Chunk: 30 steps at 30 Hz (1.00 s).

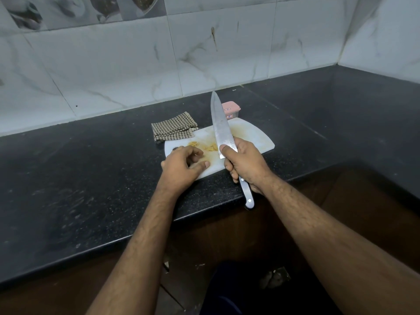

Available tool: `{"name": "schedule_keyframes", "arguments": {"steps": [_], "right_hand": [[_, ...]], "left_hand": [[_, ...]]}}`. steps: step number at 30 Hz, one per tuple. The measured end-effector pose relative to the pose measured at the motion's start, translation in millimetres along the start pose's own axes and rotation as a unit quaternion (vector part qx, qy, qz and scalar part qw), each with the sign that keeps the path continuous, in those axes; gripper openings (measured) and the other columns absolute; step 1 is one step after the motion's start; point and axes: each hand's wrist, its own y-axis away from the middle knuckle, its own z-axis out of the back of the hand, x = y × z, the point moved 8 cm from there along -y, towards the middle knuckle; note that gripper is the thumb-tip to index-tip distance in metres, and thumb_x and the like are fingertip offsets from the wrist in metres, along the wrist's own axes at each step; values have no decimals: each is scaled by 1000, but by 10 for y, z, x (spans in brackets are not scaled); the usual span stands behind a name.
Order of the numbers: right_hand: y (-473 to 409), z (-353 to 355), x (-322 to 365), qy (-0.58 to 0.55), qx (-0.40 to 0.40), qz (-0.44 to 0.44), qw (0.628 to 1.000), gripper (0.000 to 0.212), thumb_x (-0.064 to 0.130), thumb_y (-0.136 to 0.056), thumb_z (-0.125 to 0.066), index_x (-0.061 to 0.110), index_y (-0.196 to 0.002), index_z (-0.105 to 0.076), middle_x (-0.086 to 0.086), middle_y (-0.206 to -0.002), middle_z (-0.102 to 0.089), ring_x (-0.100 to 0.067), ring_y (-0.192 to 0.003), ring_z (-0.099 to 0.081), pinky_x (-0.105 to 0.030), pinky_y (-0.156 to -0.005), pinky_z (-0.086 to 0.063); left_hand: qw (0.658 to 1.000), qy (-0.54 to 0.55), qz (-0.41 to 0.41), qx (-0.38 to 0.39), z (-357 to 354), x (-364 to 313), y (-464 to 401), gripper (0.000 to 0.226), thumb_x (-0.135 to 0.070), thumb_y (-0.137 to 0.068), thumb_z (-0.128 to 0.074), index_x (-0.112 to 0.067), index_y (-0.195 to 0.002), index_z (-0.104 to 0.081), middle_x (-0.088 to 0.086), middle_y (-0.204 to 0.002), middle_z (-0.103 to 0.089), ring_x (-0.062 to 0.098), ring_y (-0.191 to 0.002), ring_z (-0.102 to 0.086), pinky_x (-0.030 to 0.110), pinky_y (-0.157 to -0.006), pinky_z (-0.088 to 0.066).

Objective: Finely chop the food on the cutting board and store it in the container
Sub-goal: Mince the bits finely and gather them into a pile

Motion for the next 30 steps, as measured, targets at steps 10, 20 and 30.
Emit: {"name": "schedule_keyframes", "arguments": {"steps": [10, 20, 30], "right_hand": [[27, -37, 48, 86, 8, 10, 996, 11, 25, -102, -52, 17, -106, -60, -3, -56, -56, -14, -38, -43, -27, -40, -40], [53, -42, 328, 479, 65, 63, 873, 24, 40, -105, -43, 20, -96, -53, -3, -77, -64, -13, -49, -52, -29, -47, -47], [94, -76, 326, 597, 82, 44, 797, 21, 37, -106, -40, 21, -104, -55, 0, -88, -52, -19, -82, -52, -30, -69, -39]], "left_hand": [[1000, -30, 2, -1, 16, -27, -2, 7, -36, -85, -80, -34, -91, -76, -14, -95, -65, 6, -94, -60, 51, -104, -40], [1000, 0, 21, -9, 18, 30, -35, 7, -35, -83, -81, -36, -88, -77, -13, -92, -69, 5, -88, -63, 53, -96, -50], [1000, -8, 19, -4, 12, 19, -46, 22, -33, -82, -81, -48, -71, -70, -17, -91, -70, 8, -91, -65, 55, -95, -50]]}}
